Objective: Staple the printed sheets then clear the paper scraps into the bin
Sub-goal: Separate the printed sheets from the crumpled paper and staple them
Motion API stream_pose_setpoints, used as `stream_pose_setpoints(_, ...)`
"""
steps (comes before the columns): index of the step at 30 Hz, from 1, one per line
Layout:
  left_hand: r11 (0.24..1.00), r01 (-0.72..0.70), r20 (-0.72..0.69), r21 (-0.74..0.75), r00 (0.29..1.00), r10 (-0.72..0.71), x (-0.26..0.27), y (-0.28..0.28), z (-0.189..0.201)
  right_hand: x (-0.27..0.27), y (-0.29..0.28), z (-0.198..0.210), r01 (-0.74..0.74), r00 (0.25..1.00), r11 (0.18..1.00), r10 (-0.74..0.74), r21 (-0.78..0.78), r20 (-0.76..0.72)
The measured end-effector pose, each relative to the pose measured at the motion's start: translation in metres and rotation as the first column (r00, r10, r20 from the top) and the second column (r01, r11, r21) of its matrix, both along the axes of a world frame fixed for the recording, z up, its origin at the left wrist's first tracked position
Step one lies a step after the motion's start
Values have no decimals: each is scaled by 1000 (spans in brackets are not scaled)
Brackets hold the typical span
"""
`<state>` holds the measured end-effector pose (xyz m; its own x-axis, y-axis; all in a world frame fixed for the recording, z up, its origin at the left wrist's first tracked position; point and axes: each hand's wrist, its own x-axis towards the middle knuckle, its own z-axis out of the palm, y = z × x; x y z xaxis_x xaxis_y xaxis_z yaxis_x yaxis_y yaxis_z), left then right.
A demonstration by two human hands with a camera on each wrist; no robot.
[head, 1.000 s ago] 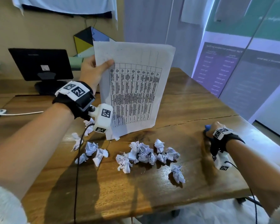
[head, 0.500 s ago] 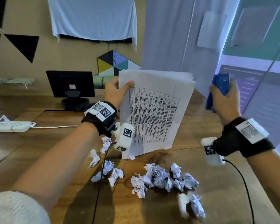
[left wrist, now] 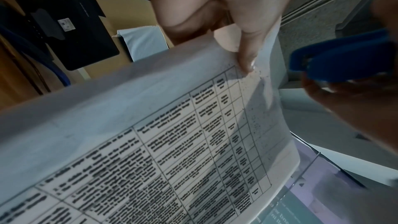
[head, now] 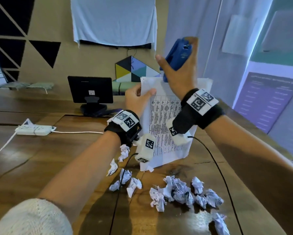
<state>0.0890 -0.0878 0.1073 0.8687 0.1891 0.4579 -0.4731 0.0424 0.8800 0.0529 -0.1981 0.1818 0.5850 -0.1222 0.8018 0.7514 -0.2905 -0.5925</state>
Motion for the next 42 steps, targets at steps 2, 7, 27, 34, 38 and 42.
stream_pose_setpoints(2,997,62,-28,-40,998,-63,-2,1,0,10,4,-2,46,999,999,-45,-16,14)
stream_pose_setpoints(7,989,125,-27,-84,991,-128,-4,5,0,26,4,-4,126,991,990,-122,-66,56)
stream_pose_setpoints(27,989,149,-37,26,988,-148,-2,2,-5,50,16,-18,244,970,900,-227,-361,91)
stream_pose_setpoints(34,972,195,-141,134,974,-176,3,2,-14,53,36,-24,286,957,867,-238,-407,166)
stream_pose_setpoints(38,949,240,-120,205,968,-219,7,6,-15,52,41,-24,293,955,855,-248,-427,160)
stream_pose_setpoints(42,948,227,-125,221,971,-203,8,6,-14,50,42,-21,251,968,850,-214,-462,132)
